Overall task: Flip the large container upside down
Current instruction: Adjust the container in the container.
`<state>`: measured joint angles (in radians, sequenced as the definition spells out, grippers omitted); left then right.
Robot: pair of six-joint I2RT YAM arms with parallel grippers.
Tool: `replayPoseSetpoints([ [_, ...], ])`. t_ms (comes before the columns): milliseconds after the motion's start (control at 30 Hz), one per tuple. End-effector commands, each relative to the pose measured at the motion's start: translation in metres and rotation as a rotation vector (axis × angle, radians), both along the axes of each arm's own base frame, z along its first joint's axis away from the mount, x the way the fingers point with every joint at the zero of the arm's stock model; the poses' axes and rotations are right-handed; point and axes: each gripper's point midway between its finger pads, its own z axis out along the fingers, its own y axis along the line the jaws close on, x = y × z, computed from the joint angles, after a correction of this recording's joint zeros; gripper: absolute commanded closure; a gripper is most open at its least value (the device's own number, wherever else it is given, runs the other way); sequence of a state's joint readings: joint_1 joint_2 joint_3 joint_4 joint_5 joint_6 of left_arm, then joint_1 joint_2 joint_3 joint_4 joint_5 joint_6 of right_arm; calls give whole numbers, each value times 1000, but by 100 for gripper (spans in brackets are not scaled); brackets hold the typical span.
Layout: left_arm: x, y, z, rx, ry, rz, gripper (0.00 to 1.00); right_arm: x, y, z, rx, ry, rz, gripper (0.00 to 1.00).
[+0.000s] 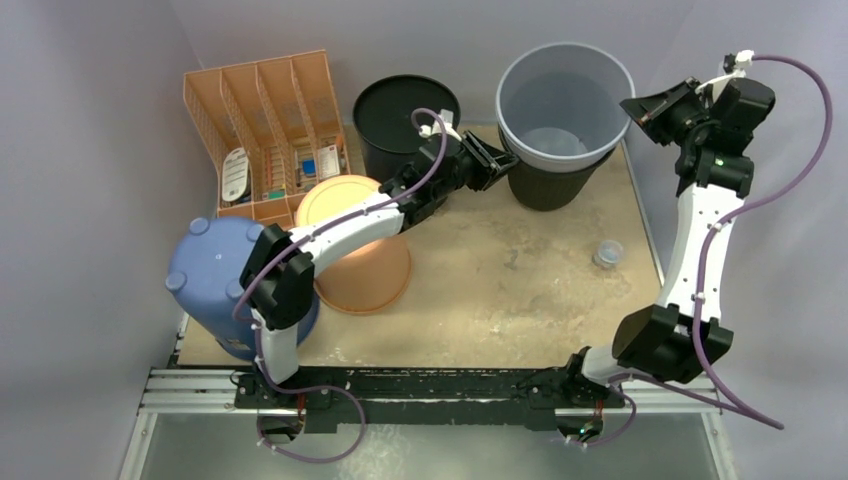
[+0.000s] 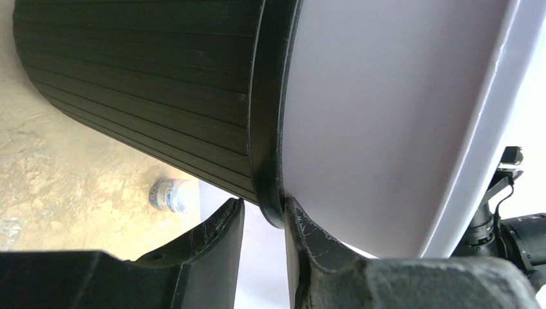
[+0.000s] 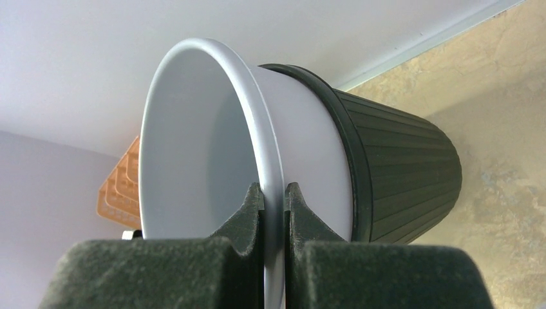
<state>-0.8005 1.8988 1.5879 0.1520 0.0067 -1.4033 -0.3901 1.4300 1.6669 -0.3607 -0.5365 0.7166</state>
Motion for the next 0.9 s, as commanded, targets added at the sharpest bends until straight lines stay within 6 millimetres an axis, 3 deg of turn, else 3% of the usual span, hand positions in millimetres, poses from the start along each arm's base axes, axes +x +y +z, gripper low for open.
replayPoseSetpoints([
  [0,5,15,-1,47,5,24,71,-45,35,102,48,-266,125,100],
  [200,-3,30,12,243,-123,-10,58,-32,17,50,74,-164,83,100],
  [367,-7,75,21,458,-280,64,35,-23,8,30,97,-126,74,100],
  [533,-18,119,50,684,-486,85,30,-17,7,18,108,-98,93,100],
  [633,-39,120,99,675,-750,22,28,-16,9,12,98,-89,123,100],
  [733,-54,116,131,688,-915,-32,28,-14,5,7,81,-73,103,100],
  [800,-56,112,143,693,-938,-64,28,-11,2,5,79,-68,100,100],
  [867,-57,99,142,706,-931,-123,28,-8,2,-1,84,-45,108,100],
])
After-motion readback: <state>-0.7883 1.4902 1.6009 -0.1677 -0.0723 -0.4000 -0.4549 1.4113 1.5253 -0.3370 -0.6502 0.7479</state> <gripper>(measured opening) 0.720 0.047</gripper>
